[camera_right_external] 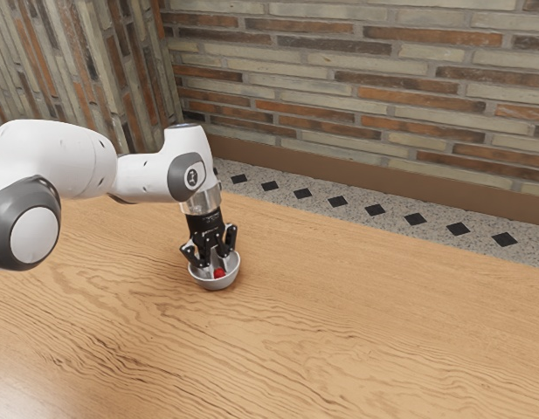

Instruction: Take strawberry from the bowl

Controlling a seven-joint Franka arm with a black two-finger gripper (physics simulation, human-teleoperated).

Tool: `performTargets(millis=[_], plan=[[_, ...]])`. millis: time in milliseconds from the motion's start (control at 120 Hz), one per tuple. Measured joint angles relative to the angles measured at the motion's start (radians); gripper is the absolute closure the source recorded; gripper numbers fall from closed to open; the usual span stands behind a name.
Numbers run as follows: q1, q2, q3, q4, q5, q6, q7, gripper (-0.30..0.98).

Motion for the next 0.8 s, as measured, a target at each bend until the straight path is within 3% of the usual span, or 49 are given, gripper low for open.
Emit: performTargets(millis=[425,600,683,800], plan=[[-0.001,-0.146,0.015,0.0,0.032,-0.079,0.015,0.62],[-0.014,-0.197,-0.108,0.0,0.066,-0.121,0.019,0.62],[-0.04,-0.187,-0.14,0.017,0.074,-0.134,0.02,0.61],[-0.063,-0.077,-0.155,0.107,0.09,-0.155,0.021,0.55]])
